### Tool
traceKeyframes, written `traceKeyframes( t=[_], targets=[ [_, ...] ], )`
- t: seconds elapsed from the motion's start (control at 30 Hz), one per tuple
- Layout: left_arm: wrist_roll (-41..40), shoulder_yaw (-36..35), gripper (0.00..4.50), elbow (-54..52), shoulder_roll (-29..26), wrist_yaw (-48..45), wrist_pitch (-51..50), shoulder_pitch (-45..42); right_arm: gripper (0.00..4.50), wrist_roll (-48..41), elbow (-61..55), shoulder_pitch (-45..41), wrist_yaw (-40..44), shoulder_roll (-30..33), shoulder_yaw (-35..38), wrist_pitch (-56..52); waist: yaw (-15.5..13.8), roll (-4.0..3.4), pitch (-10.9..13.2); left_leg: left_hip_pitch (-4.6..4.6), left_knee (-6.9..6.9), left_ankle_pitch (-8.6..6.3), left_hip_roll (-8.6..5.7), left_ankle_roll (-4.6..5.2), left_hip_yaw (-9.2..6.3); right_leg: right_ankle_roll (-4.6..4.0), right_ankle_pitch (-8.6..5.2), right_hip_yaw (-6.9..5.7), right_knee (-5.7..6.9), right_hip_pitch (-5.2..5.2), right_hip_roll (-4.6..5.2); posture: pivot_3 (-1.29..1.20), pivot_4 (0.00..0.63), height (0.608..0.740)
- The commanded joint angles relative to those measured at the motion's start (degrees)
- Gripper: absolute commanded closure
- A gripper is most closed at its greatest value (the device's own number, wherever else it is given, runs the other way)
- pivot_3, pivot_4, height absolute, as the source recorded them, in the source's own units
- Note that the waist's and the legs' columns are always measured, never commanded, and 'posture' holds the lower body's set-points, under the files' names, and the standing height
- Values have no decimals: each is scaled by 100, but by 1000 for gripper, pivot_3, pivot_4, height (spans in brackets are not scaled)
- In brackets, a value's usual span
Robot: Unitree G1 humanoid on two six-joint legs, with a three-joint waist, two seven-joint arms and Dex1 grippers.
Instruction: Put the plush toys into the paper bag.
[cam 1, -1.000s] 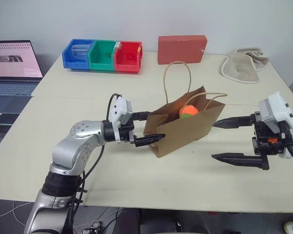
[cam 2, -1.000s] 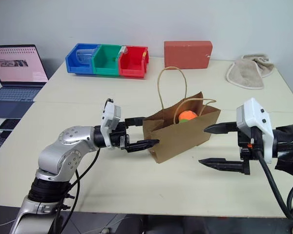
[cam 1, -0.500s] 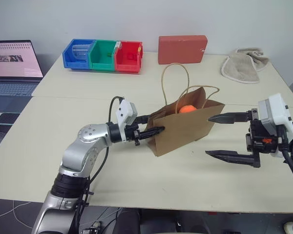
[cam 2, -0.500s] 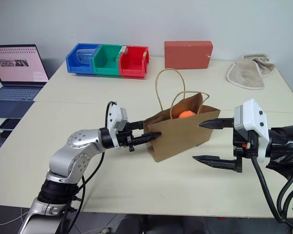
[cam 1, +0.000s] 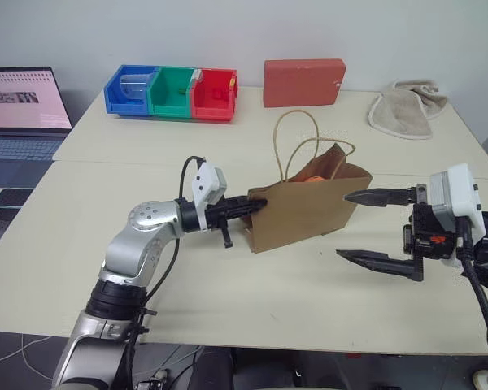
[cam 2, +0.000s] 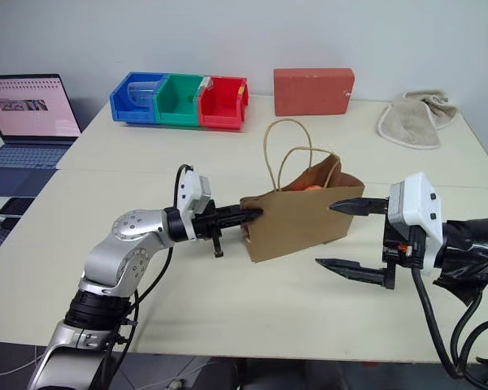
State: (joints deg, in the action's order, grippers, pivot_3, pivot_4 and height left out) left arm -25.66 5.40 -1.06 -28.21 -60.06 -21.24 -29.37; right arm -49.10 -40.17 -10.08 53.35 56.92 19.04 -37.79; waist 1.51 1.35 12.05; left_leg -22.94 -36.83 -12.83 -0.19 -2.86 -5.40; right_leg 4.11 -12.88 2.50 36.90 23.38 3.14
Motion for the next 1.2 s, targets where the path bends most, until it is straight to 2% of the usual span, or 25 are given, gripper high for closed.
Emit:
traceKeyframes(
  t=[0.03, 0.17, 0.43, 0.57, 0.83, 0.97, 1.1, 1.2],
  targets=[
    [-149, -112, 4444, 275, -106, -507, 142, -308, 0, -43, -202, 151, -19, 36, 308, 101, 0, 0, 0, 0, 0, 0, 0, 0, 0, 0, 0, 0, 0, 0, 0, 0, 150, 740],
    [-391, -166, 4444, 885, 19, -1042, 86, -768, 0, -255, -379, 496, -114, 28, 788, -19, -4, 0, 0, -1, 0, 0, -1, 0, -1, 0, 0, -1, 0, 0, 0, 0, 150, 740],
    [131, 157, 4444, 2200, 192, -1892, 823, -1569, 0, -437, -637, 1581, -65, 3, 2218, -195, -35, 2, -1, -3, -1, 0, -4, 0, -6, 3, 2, -3, -1, -3, 0, 0, 150, 740],
    [272, 186, 4444, 2440, 269, -2050, 1037, -1676, 0, -432, -693, 1836, -96, 22, 2433, -185, -15, 2, -1, 0, -1, 0, -2, 0, -4, 3, 2, -1, 1, -4, 0, 0, 150, 740],
    [586, 162, 4444, 2609, 262, -1908, 1151, -1759, 0, -355, -626, 1778, -238, -17, 2204, -46, -13, 2, -1, -1, -1, 0, -3, 0, -6, 5, 3, -2, 0, -5, 0, 0, 150, 740],
    [550, 102, 3588, 2522, 129, -2112, 1109, -1824, 0, -312, -583, 1764, -313, -65, 2093, 28, -12, 2, -1, -1, -1, 0, -3, 0, -7, 5, 3, -2, -1, -5, 0, 0, 150, 740],
    [534, 56, 2390, 2241, -56, -2186, 1083, -1766, 0, -156, -494, 1756, -295, -90, 1965, 151, -3, 2, -1, -1, 0, 0, -2, 0, -8, 6, 3, -3, 0, -5, 0, 0, 150, 740],
    [566, -10, 1474, 1800, -366, -2144, 1056, -1400, 0, 1, -266, 1635, -220, -21, 1903, 257, 13, 2, -1, 0, 0, 0, -2, 0, -7, 6, 3, -2, 0, -5, 0, 0, 150, 740]
  ],
)
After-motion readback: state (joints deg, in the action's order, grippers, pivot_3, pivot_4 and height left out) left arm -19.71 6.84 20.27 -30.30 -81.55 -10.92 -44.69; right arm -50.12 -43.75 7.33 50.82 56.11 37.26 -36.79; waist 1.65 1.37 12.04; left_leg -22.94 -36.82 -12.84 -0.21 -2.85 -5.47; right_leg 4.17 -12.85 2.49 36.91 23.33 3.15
